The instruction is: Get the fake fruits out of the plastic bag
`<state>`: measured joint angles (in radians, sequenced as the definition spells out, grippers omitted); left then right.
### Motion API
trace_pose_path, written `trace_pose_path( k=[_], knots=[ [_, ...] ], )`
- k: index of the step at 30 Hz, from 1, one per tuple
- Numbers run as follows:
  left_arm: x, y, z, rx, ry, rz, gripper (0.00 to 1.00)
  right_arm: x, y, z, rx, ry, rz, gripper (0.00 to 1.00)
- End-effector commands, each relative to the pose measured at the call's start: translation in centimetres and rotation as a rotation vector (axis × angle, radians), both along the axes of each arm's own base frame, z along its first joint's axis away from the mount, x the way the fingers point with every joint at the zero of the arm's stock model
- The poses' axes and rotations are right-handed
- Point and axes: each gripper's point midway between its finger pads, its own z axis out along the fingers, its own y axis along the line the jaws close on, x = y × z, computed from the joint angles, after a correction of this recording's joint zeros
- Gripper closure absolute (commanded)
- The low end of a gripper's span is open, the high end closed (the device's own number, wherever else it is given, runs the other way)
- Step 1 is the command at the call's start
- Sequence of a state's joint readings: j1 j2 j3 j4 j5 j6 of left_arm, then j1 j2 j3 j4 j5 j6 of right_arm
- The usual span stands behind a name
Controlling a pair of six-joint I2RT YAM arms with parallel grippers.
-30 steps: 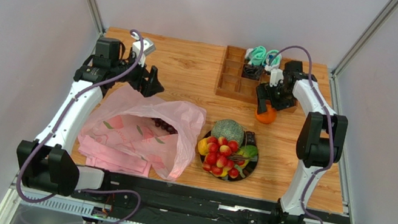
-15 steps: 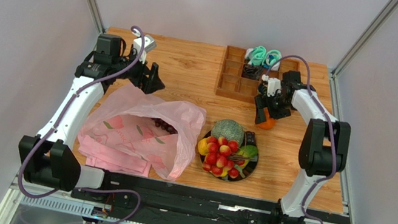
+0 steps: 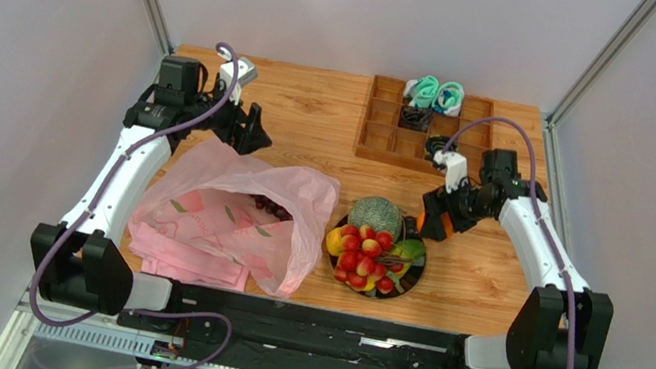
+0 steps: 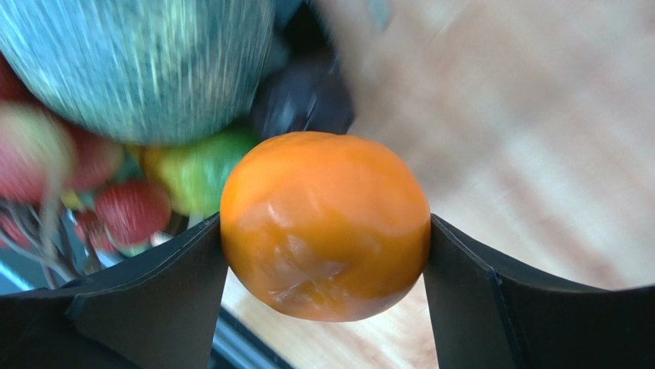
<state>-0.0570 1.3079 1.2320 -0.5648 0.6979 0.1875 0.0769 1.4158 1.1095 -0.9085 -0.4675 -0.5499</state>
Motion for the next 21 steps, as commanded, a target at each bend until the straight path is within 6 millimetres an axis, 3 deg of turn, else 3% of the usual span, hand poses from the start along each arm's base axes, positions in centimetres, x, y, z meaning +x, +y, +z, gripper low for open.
trace_pose_path(
  k=[1, 5, 12, 21],
  knots=[
    [0.4, -0.2, 1.7, 0.001, -0.059, -0.017, 0.01, -5.1, -1.5, -2.0, -0.076, 0.051, 0.098, 0.40],
    [0.4, -0.2, 1.4, -0.004, -0.051, -0.020, 0.01, -7.7, -1.9, -2.8, -0.101, 0.045, 0.202, 0.40],
    [0.5, -0.2, 1.4, -0.005, -0.050, -0.017, 0.01, -11.1, 0.4, -3.7, -0.033, 0.055, 0.390, 0.38],
    [0.8, -0.2, 1.6, 0.001, -0.054, -0.015, 0.01, -10.8, 2.4, -5.2, -0.029, 0.055, 0.464, 0.36]
  ],
)
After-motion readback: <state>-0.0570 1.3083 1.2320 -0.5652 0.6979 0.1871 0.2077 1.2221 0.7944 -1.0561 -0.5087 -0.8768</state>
